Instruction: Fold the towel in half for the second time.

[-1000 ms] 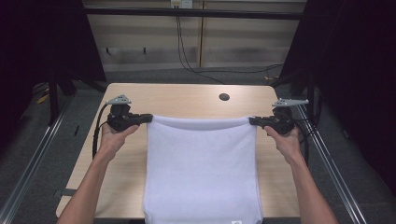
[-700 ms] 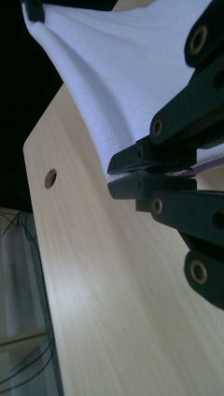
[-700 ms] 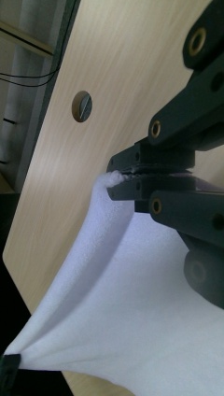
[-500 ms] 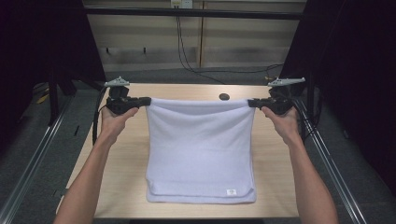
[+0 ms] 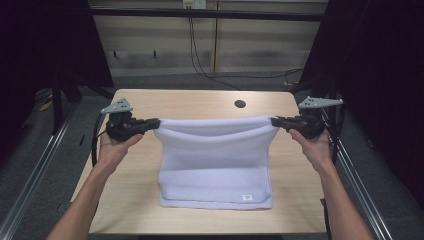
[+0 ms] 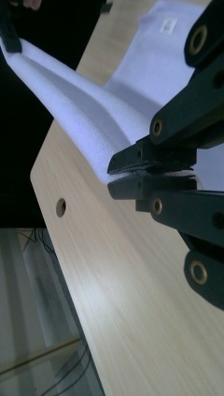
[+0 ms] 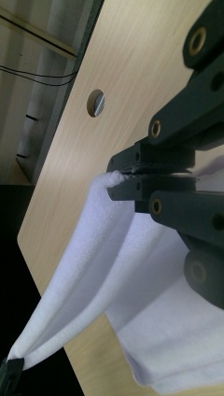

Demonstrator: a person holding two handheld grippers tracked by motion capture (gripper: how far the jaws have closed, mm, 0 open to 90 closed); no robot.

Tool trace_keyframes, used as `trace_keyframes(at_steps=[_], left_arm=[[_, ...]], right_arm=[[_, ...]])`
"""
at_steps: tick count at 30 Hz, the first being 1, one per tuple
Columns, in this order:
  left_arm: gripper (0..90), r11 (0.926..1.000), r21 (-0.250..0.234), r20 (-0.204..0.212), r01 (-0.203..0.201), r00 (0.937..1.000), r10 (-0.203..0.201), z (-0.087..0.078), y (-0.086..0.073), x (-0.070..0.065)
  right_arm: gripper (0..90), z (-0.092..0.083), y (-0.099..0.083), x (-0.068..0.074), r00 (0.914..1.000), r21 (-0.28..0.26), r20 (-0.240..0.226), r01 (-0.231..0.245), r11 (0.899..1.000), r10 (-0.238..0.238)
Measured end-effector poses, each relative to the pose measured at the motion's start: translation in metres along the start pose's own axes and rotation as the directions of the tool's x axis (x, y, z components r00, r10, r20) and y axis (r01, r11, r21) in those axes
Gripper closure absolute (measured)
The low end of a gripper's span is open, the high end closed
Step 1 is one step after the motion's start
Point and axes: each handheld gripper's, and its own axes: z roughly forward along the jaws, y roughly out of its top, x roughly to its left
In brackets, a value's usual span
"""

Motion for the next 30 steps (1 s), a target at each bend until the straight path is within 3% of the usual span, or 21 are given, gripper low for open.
trace_keyframes(at_steps=[4, 7, 13, 16, 19, 23, 25, 27, 29, 30], left_arm=[[86.8, 0.9997, 0.013, 0.032, 0.022, 0.9992, -0.023, -0.006, -0.028, -0.001], [86.8, 0.9980, 0.062, 0.050, 0.010, 0.9987, -0.013, -0.003, -0.051, -0.011], [86.5, 0.9828, 0.182, 0.092, -0.030, 0.9957, 0.014, -0.005, -0.093, -0.039], [86.3, 0.9778, 0.209, 0.116, -0.015, 0.9932, -0.010, -0.011, -0.112, -0.048], [85.7, 0.9642, 0.264, 0.136, -0.026, 0.9906, -0.010, -0.009, -0.129, -0.059], [81.9, 0.9554, 0.290, 0.184, -0.057, 0.9829, 0.002, -0.009, -0.136, -0.072], [79.6, 0.9411, 0.327, 0.171, -0.088, 0.9847, 0.032, -0.008, -0.137, -0.076], [77.3, 0.9363, 0.342, 0.169, -0.080, 0.9854, 0.023, -0.007, -0.142, -0.077], [73.6, 0.9199, 0.380, 0.127, -0.097, 0.9906, 0.052, -0.007, -0.147, -0.080], [72.9, 0.9173, 0.385, 0.131, -0.101, 0.9899, 0.054, -0.007, -0.150, -0.079]], right_arm=[[86.2, -0.010, -0.019, 0.019, 0.9990, -0.001, -0.033, 0.028, 1.000, -0.028], [86.4, -0.008, -0.042, 0.033, 0.9973, 0.056, -0.056, 0.050, 0.997, -0.047], [81.6, -0.014, -0.091, 0.051, 0.9964, 0.155, -0.081, 0.035, 0.987, -0.023], [79.0, -0.022, -0.114, 0.063, 0.9930, 0.193, -0.116, 0.046, 0.980, -0.024], [75.5, -0.026, -0.134, 0.073, 0.9878, 0.240, -0.156, 0.037, 0.970, 0.001], [76.1, -0.029, -0.150, 0.080, 0.9813, 0.277, -0.190, 0.027, 0.960, 0.028], [75.4, -0.030, -0.158, 0.081, 0.9822, 0.277, -0.183, 0.010, 0.961, 0.043], [73.6, -0.028, -0.164, 0.080, 0.9821, 0.284, -0.179, -0.005, 0.959, 0.058], [71.5, -0.023, -0.168, 0.080, 0.9861, 0.321, -0.150, -0.019, 0.947, 0.071], [71.2, -0.019, -0.169, 0.080, 0.9872, 0.331, -0.149, -0.006, 0.944, 0.058]])
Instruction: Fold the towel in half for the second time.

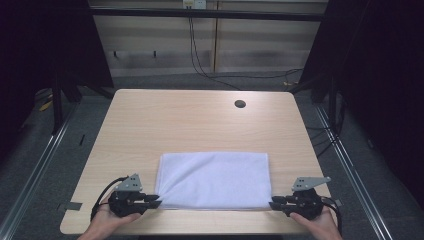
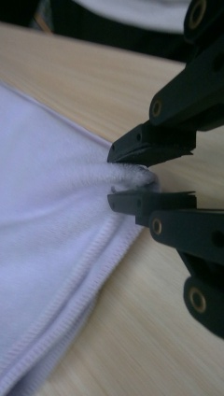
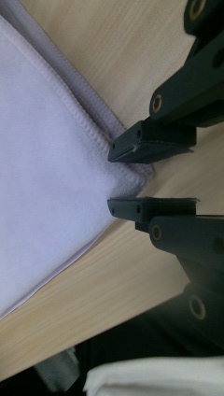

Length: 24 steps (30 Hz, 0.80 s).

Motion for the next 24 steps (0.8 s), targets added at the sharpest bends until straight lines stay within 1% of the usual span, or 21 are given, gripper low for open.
trace_keyframes(at_steps=[1, 2, 4, 6, 7, 8, 10, 11, 12, 13, 14, 15, 16, 17, 18, 19, 20, 21, 22, 23, 24], left_arm=[[72.5, 0.9999, 0.008, -0.016, 0.015, 0.9998, -0.015, 0.000, -0.001, 0.001], [71.3, 0.9995, 0.020, -0.018, 0.023, 0.9996, -0.022, 0.000, -0.002, 0.003], [69.1, 0.9986, -0.025, 0.010, 0.047, 0.9989, -0.046, -0.003, -0.002, 0.006], [65.5, 0.9932, -0.084, 0.044, 0.080, 0.9961, -0.077, -0.008, 0.001, 0.009], [62.9, 0.9866, -0.126, 0.052, 0.104, 0.9938, -0.099, -0.011, 0.004, 0.012], [60.5, 0.9792, -0.163, 0.045, 0.122, 0.9923, -0.116, -0.015, 0.007, 0.014], [53.3, 0.9625, -0.223, 0.025, 0.155, 0.9878, -0.153, -0.021, 0.016, 0.021], [50.1, 0.9568, -0.238, 0.003, 0.167, 0.9853, -0.171, -0.023, 0.021, 0.024], [47.3, 0.9522, -0.257, -0.024, 0.165, 0.9839, -0.177, -0.024, 0.025, 0.028], [45.2, 0.9473, -0.270, -0.042, 0.172, 0.9808, -0.191, -0.025, 0.030, 0.032], [43.9, 0.9405, -0.285, -0.052, 0.185, 0.9767, -0.208, -0.027, 0.033, 0.036], [42.1, 0.9366, -0.292, -0.052, 0.194, 0.9746, -0.218, -0.029, 0.034, 0.039], [40.8, 0.9370, -0.293, -0.067, 0.190, 0.9735, -0.219, -0.031, 0.033, 0.041], [40.1, 0.9381, -0.295, -0.092, 0.182, 0.9717, -0.218, -0.033, 0.029, 0.043], [39.4, 0.9247, -0.320, -0.098, 0.206, 0.9636, -0.248, -0.036, 0.023, 0.045], [37.5, 0.9086, -0.346, -0.090, 0.234, 0.9557, -0.281, -0.038, 0.015, 0.047], [35.6, 0.9124, -0.336, -0.112, 0.234, 0.9519, -0.285, -0.040, 0.008, 0.048], [34.5, 0.9187, -0.323, -0.142, 0.227, 0.9482, -0.284, -0.041, 0.002, 0.048], [33.0, 0.9150, -0.327, -0.154, 0.236, 0.9420, -0.298, -0.043, -0.004, 0.049], [32.3, 0.9053, -0.339, -0.164, 0.256, 0.9315, -0.325, -0.044, -0.009, 0.051], [31.4, 0.8995, -0.341, -0.173, 0.273, 0.9222, -0.346, -0.045, -0.012, 0.054]], right_arm=[[71.2, 0.003, 0.001, -0.001, 0.9998, 0.016, 0.019, 0.005, 1.000, -0.005], [71.4, 0.006, 0.001, -0.003, 0.9997, 0.032, 0.023, -0.001, 0.999, 0.000], [70.6, 0.011, 0.003, -0.005, 0.9996, 0.045, 0.027, 0.001, 0.999, -0.003], [65.7, 0.012, 0.007, -0.006, 0.9977, 0.031, 0.067, -0.003, 1.000, 0.001], [64.9, 0.010, 0.009, -0.007, 0.9968, 0.022, 0.079, -0.013, 1.000, 0.011], [64.2, 0.008, 0.011, -0.009, 0.9976, -0.001, 0.067, -0.017, 1.000, 0.017], [59.8, 0.001, 0.018, -0.014, 0.9967, -0.065, 0.074, -0.028, 0.998, 0.033], [56.9, -0.003, 0.021, -0.017, 0.9961, -0.106, 0.079, -0.032, 0.994, 0.041], [54.0, -0.007, 0.025, -0.019, 0.9945, -0.139, 0.084, -0.049, 0.989, 0.062], [51.8, -0.011, 0.029, -0.022, 0.9929, -0.170, 0.100, -0.048, 0.984, 0.065], [49.5, -0.015, 0.033, -0.024, 0.9899, -0.198, 0.119, -0.053, 0.979, 0.077], [47.6, -0.019, 0.036, -0.026, 0.9886, -0.233, 0.127, -0.049, 0.971, 0.081], [46.3, -0.024, 0.037, -0.028, 0.9876, -0.273, 0.132, -0.046, 0.961, 0.085], [44.6, -0.028, 0.037, -0.030, 0.9845, -0.319, 0.141, -0.054, 0.946, 0.104], [43.6, -0.031, 0.034, -0.031, 0.9811, -0.358, 0.147, -0.066, 0.932, 0.126], [42.9, -0.033, 0.030, -0.033, 0.9776, -0.372, 0.157, -0.074, 0.925, 0.141], [41.6, -0.034, 0.024, -0.035, 0.9703, -0.381, 0.181, -0.081, 0.921, 0.160], [40.9, -0.035, 0.017, -0.038, 0.9644, -0.395, 0.187, -0.100, 0.913, 0.187], [40.3, -0.035, 0.010, -0.040, 0.9634, -0.397, 0.171, -0.125, 0.909, 0.207], [38.6, -0.036, 0.004, -0.041, 0.9604, -0.392, 0.166, -0.144, 0.909, 0.224], [37.1, -0.037, 0.000, -0.041, 0.9568, -0.393, 0.175, -0.148, 0.907, 0.232]])
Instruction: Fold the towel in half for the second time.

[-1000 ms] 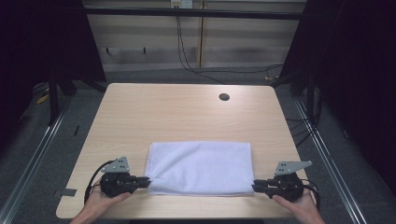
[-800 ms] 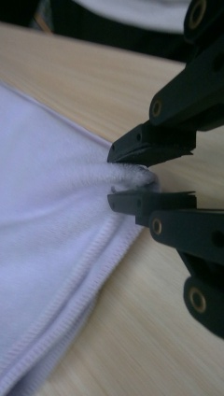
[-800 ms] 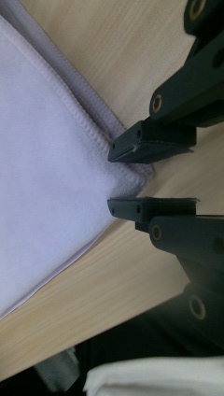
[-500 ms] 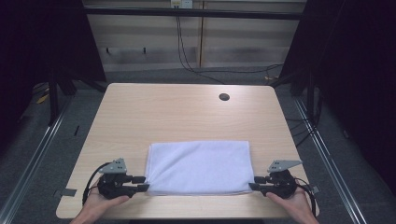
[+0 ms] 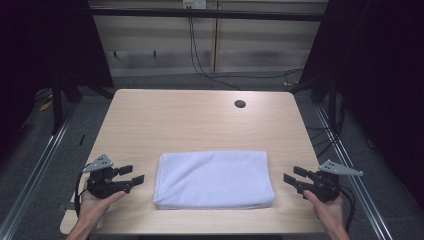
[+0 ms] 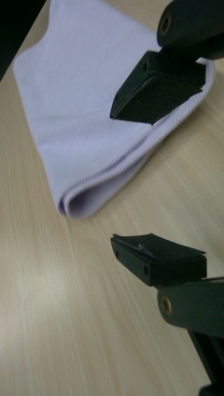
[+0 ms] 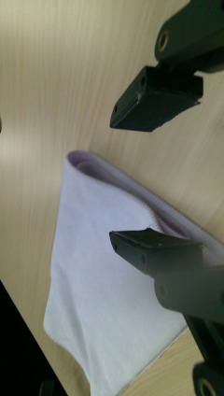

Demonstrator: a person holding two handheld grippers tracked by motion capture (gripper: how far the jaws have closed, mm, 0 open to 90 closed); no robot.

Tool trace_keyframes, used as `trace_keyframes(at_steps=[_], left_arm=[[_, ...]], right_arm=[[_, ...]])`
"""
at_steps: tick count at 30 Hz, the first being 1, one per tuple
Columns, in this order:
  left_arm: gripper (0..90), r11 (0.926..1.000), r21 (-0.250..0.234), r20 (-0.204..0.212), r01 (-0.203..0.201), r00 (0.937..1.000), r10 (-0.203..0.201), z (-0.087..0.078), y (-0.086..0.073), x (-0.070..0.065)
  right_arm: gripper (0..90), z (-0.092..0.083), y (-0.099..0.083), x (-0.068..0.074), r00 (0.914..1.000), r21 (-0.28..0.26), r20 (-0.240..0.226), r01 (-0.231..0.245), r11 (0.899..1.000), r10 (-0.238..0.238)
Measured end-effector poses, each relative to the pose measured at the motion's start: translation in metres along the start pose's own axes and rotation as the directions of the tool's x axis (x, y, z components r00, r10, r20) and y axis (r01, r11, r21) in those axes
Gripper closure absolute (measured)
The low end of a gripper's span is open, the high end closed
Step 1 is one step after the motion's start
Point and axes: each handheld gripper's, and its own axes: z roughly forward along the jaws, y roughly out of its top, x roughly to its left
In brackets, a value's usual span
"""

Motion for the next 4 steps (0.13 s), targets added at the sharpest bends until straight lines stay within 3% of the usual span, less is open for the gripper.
trace_keyframes(at_steps=[2, 4], left_arm=[[29.8, 0.9994, -0.001, -0.032, 0.036, 0.9989, -0.036, -0.0009, -0.0035, 0.0008], [27.4, 0.9998, 0.005, -0.016, 0.017, 0.9997, -0.017, -0.0022, -0.0043, -0.0033]], right_arm=[[36.4, -0.0052, -0.0028, 0.0011, 0.9999, -0.007, 0.003, -0.011, 1.000, 0.011], [34.2, -0.0073, -0.0021, 0.0036, 0.9999, -0.016, 0.009, -0.007, 1.000, 0.008]])
